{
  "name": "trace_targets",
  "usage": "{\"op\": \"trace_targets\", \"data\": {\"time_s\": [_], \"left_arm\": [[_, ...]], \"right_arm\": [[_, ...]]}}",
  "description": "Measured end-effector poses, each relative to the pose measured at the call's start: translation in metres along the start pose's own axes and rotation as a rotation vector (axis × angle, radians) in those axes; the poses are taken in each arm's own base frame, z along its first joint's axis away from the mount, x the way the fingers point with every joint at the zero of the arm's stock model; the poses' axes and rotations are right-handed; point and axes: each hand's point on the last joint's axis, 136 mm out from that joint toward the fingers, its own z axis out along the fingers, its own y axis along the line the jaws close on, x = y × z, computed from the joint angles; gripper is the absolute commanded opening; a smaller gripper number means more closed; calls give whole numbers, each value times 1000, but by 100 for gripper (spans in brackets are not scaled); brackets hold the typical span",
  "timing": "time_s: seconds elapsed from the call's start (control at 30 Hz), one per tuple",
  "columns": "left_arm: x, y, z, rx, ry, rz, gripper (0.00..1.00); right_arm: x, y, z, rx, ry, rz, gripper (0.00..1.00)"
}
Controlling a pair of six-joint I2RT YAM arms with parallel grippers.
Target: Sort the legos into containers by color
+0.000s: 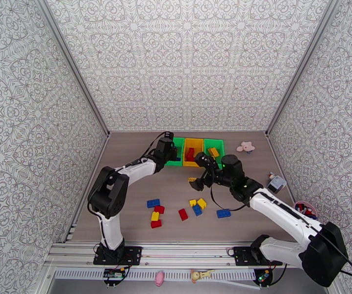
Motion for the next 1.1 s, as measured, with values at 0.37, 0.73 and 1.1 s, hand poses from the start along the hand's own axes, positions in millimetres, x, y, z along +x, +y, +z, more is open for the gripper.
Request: {"op": "trace_targets", "data": {"time_s": [0.37, 0.73, 1.1], "left_arm": [[-10, -4, -3, 20, -6, -3, 69], [-18, -7, -101, 10, -114, -18, 96], [48, 31, -166, -90, -37, -137, 100]], "right_arm": [[-7, 8, -17, 4, -18, -23, 100], [18, 46, 11, -136, 69, -78, 100], [22, 84, 26, -303, 113, -193, 99]]}}
